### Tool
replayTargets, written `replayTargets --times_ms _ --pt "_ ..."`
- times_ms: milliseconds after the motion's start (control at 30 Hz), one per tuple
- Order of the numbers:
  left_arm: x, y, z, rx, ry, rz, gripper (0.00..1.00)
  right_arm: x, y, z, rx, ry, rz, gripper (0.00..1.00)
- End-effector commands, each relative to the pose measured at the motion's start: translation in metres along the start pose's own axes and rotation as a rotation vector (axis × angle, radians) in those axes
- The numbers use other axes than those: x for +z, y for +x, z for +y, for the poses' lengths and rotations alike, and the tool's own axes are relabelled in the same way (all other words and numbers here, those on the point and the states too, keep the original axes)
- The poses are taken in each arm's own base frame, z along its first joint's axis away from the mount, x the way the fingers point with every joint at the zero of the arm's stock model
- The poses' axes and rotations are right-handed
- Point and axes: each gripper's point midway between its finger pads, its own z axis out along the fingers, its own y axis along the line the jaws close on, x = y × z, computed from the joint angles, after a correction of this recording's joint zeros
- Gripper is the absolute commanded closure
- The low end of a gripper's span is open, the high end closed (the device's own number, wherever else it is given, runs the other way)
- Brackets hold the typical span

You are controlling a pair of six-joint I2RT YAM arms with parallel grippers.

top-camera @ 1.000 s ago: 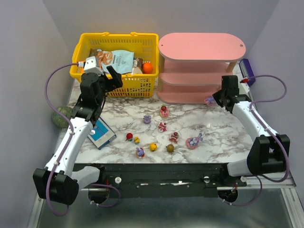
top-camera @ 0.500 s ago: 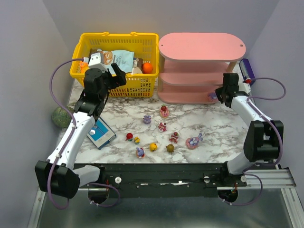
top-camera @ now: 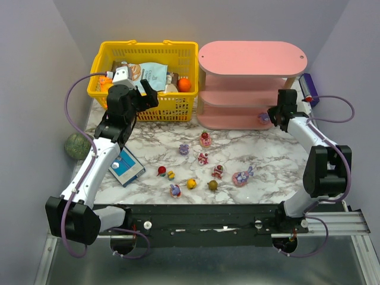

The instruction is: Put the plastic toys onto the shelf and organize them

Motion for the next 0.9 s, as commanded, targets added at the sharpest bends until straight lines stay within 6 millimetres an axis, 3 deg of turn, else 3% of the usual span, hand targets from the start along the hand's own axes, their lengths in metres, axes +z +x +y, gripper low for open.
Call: replayTargets --times_ms 0,300,667,867 --pt "-0.002 -0.011 -0.002 0.015 -0.004 -0.026 0.01 0.002 -0.008 0.005 0.010 -0.002 -0.019 0.80" --pt "-0.003 -0.012 -0.003 0.010 0.003 -0.028 0.01 -0.003 -0.014 0.004 0.009 0.021 -0.040 0.80" --pt "-0.005 -0.010 -0.004 0.006 0.009 -0.026 0.01 -0.001 -0.017 0.011 -0.002 0.022 -0.039 0.65" --pt "-0.005 -0.010 -0.004 0.006 0.008 -0.026 0.01 -0.001 -0.017 0.020 -0.006 0.005 -0.025 0.64"
